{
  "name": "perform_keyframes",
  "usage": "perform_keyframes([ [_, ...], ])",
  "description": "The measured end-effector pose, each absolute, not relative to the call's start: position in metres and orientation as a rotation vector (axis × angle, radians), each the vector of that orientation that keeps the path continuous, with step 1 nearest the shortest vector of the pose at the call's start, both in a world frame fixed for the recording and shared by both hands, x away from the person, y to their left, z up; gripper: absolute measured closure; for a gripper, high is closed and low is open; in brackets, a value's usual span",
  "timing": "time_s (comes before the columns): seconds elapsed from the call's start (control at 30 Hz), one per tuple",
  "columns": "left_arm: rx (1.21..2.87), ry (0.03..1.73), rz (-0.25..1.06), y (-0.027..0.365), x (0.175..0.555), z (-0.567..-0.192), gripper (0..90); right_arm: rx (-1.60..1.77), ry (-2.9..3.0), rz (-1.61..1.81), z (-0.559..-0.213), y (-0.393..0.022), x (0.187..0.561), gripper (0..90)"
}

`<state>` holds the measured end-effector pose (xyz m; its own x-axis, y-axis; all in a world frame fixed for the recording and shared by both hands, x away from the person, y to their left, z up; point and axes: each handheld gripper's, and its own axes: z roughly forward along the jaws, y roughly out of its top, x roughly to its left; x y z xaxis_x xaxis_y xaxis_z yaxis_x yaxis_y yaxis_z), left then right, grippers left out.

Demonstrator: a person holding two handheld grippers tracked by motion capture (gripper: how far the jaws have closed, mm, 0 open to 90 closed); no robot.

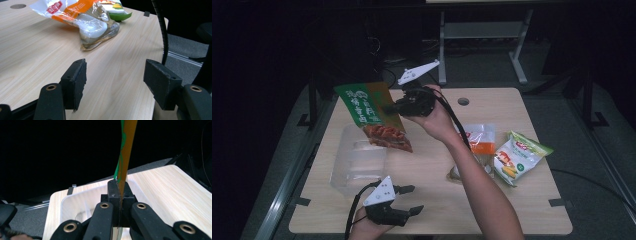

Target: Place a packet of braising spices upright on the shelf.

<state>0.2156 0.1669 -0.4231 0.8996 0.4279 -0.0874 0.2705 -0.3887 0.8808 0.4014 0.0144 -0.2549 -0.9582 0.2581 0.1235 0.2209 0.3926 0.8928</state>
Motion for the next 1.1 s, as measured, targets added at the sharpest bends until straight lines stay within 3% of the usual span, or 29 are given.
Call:
perform_keyframes([
  [0.53, 2.0, 0.533, 0.195, 0.17, 0.223, -0.426, 33.5, 0.435, 2.673, 1.599, -0.291, 0.094, 0.443, 90.0],
  [1.1, 2.006, 0.521, 0.207, 0.169, 0.224, -0.427, 32.3, 0.525, 2.655, 1.617, -0.33, 0.102, 0.462, 89.5],
])
